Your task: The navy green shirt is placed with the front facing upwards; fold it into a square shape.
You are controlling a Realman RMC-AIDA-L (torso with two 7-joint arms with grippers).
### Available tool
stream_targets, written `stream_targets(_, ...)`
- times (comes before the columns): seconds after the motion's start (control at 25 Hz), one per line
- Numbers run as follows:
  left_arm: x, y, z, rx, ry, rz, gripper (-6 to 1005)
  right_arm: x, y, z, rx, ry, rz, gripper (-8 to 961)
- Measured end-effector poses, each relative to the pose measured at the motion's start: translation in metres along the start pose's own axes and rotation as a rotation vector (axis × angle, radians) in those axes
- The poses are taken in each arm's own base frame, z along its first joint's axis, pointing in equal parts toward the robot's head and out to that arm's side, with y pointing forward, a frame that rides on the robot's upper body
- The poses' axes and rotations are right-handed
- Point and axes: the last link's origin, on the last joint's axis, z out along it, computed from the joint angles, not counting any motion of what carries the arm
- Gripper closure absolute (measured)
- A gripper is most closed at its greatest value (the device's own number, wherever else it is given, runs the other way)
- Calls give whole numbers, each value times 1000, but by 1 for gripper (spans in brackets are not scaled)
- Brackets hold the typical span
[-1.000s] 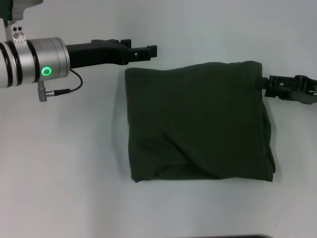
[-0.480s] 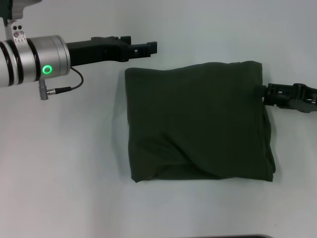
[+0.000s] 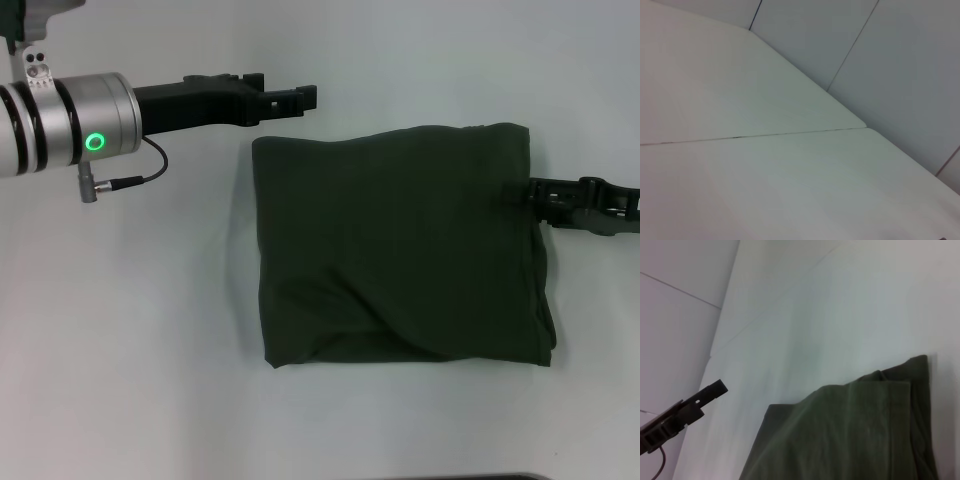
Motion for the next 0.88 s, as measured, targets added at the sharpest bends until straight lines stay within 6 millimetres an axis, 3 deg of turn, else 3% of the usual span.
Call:
stream_targets(0.68, 0, -1, 0, 9, 2, 2, 64, -9, 4, 22, 24, -34, -24, 290)
stream_targets(0.88, -2, -3, 0, 21, 2, -2, 64, -8, 4, 25, 28, -32, -34, 530)
